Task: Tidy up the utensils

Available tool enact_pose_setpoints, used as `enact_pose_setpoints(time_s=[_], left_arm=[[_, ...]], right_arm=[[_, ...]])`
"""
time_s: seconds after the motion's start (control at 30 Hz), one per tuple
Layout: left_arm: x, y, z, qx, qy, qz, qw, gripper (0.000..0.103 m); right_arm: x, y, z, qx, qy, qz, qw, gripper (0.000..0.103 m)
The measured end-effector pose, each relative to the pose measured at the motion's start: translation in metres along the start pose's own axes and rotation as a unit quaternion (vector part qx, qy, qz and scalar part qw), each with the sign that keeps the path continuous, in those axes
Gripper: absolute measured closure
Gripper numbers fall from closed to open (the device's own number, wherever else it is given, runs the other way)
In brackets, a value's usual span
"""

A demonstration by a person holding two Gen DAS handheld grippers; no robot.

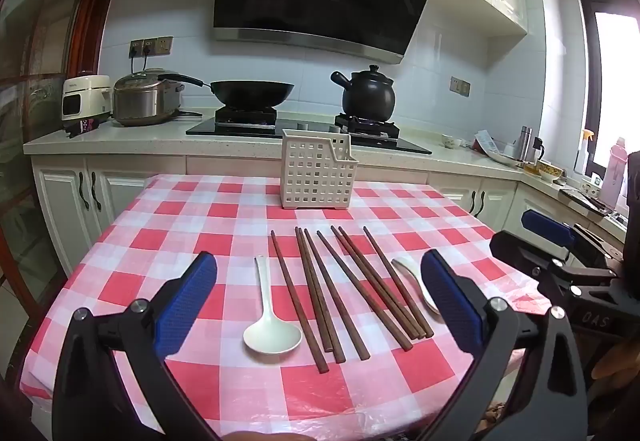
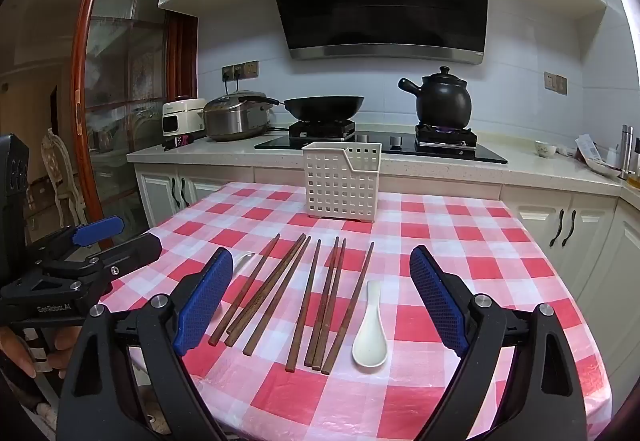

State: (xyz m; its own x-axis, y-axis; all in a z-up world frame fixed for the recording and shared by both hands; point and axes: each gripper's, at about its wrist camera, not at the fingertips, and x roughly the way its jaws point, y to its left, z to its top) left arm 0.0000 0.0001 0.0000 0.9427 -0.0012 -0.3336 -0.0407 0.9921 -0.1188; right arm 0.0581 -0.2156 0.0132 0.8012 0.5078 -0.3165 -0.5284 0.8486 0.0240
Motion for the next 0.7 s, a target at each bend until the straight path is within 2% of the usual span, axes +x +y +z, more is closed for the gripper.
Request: enact_pose_setpoints(time_s=[0.7], left_arm=[[0.0016, -0.0028, -0.0006, 0.000, -0.002, -0.004, 1.0000, 0.004]], right_arm=[[-0.0005, -0.0003, 0.0007, 0.002, 0.000, 0.001, 1.000, 0.018]])
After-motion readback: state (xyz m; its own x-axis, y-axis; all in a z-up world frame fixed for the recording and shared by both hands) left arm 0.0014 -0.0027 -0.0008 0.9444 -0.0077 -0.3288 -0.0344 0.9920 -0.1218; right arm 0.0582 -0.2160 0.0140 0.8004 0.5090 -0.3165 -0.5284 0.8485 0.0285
